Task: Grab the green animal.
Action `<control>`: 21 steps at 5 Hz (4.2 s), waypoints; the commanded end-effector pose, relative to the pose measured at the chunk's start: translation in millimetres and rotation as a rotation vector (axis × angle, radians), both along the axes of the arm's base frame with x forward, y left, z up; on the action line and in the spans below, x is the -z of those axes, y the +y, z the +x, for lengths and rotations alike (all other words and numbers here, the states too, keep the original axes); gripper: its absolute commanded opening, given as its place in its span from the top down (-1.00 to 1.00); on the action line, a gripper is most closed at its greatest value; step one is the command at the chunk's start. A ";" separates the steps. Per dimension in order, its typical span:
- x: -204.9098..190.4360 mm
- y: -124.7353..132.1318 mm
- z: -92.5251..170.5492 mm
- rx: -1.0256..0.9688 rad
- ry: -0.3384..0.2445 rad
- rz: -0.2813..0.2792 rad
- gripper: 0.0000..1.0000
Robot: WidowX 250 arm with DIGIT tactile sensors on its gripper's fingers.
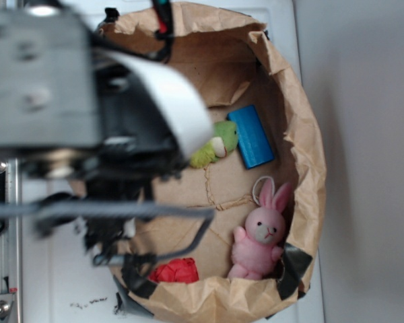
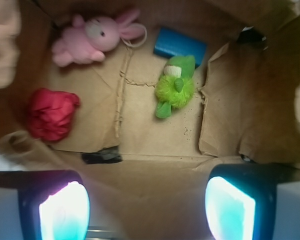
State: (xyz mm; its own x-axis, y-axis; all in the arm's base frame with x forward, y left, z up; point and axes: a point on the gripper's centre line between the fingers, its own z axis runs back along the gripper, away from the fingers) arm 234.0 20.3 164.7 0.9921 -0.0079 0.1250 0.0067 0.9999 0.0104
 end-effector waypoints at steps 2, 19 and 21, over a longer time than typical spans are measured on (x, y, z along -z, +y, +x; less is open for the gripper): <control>45.1 10.7 41.9 -0.006 0.054 -0.038 -1.00; 110.8 22.1 49.7 -0.046 -0.083 0.056 1.00; 28.5 9.4 35.6 -0.095 -0.146 -0.054 1.00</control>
